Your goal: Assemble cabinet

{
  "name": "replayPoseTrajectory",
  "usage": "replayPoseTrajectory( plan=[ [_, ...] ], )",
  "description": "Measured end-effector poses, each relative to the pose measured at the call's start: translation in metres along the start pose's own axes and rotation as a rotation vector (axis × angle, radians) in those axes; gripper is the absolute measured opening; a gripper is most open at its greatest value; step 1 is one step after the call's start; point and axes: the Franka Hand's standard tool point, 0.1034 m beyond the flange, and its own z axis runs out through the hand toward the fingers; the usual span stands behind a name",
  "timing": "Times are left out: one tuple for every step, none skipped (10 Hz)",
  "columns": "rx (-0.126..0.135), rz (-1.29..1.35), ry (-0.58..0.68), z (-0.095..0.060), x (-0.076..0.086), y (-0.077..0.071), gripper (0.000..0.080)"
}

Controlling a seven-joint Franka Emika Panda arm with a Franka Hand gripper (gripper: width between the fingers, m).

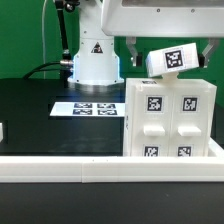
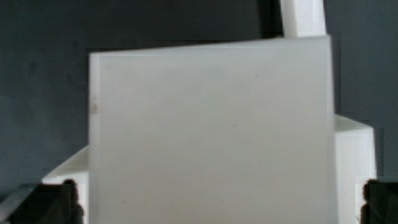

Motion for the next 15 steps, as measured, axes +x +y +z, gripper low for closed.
replayPoseTrajectory(
  plan=[
    [0.011, -0.016, 0.069, -0.0072, 0.004, -0.0014, 0.0797],
    [0.022, -0.019, 0.139, -0.0107, 0.0044, 0.0, 0.0797],
    [0.028, -0.031, 0.168, -0.0102, 0.0033, 0.0021, 0.0797],
    [0.031, -0.049, 0.2, -0.011, 0.0079, 0.004, 0.0797],
    [0.03, -0.054, 0.209, -0.0109, 0.0092, 0.0055, 0.0797],
    [0.03, -0.054, 0.208, -0.0106, 0.009, 0.0052, 0.0797],
    [0.03, -0.054, 0.207, -0.0102, 0.009, 0.0053, 0.0797],
    [0.029, -0.054, 0.207, -0.0098, 0.0089, 0.0053, 0.0797],
    [0.029, -0.054, 0.206, -0.0096, 0.0089, 0.0053, 0.0797],
    [0.029, -0.054, 0.206, -0.0094, 0.0088, 0.0053, 0.0797],
    [0.029, -0.054, 0.206, -0.0091, 0.0088, 0.0054, 0.0664],
    [0.029, -0.054, 0.205, -0.0089, 0.0088, 0.0054, 0.0664],
    [0.029, -0.054, 0.205, -0.0089, 0.0088, 0.0054, 0.0552],
    [0.029, -0.054, 0.205, -0.0089, 0.0088, 0.0054, 0.0554],
    [0.029, -0.054, 0.205, -0.0089, 0.0088, 0.0054, 0.0554]
  ],
)
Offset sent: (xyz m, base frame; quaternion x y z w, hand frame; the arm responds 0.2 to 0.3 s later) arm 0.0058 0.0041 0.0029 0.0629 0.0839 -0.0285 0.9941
